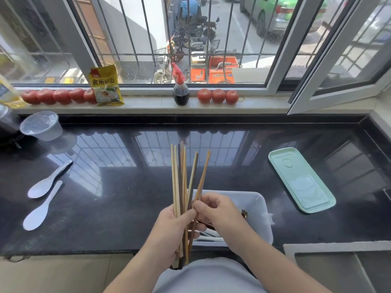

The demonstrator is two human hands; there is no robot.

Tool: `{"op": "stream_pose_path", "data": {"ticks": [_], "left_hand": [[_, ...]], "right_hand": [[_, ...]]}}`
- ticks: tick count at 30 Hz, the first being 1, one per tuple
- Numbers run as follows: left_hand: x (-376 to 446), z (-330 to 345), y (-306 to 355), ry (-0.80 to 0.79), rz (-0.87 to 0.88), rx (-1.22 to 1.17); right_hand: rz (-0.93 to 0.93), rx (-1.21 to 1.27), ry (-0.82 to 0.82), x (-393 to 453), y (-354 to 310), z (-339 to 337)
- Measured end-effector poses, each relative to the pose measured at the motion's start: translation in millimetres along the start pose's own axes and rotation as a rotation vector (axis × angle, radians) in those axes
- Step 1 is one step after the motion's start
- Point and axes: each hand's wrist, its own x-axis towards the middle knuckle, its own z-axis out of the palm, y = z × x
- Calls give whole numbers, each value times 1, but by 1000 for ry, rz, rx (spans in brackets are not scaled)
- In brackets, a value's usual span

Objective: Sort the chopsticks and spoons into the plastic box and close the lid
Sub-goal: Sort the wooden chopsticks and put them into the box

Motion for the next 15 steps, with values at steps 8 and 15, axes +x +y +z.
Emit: {"op": "stream_pose_path", "data": {"ticks": [8,15], "left_hand": [[10,-24,-4,214,-25,-270],[14,-32,-6,332,-15,-324]], "right_hand": [[-410,-479,238,11,-26,-73],[-110,-1682,-266,52,54,-58]]}}
